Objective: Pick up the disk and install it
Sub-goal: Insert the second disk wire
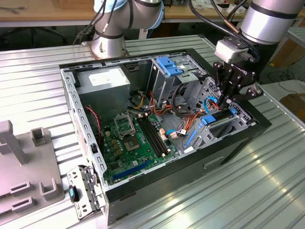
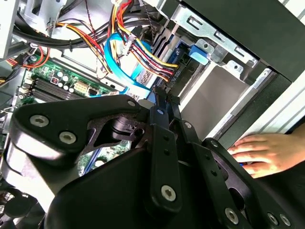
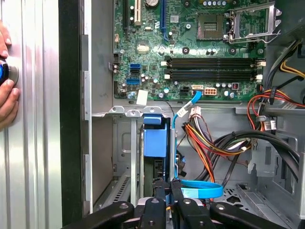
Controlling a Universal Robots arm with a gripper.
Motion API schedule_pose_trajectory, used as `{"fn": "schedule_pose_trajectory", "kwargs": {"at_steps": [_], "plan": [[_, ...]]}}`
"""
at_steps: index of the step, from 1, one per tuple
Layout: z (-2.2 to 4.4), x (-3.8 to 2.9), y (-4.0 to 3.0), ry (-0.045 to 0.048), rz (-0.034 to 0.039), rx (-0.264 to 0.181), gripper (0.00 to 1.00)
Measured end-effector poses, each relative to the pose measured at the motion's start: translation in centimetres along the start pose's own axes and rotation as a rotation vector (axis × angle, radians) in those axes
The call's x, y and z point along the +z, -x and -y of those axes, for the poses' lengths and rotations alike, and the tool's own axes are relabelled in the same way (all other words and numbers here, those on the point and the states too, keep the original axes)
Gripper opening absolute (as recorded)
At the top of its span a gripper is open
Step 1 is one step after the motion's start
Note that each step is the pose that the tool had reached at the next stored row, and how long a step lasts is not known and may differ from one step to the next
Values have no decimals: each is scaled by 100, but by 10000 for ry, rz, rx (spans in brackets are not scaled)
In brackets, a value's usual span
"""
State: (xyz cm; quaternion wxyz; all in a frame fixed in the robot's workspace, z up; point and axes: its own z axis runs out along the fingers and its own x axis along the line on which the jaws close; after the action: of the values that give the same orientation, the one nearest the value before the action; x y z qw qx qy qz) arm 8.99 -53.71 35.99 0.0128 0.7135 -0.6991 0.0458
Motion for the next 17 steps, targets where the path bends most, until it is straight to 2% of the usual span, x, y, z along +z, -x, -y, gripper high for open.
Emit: {"fn": "schedule_pose_trajectory", "kwargs": {"at_steps": [3,4,5,9,12,17], "plan": [[-1,4,-58,-4,213,9,16],[-3,7,-88,-6,318,14,16],[-6,10,-97,-9,370,16,16],[-11,27,-98,-24,401,63,16],[-14,46,-106,-68,463,80,16],[-34,57,-116,-218,544,92,16]]}}
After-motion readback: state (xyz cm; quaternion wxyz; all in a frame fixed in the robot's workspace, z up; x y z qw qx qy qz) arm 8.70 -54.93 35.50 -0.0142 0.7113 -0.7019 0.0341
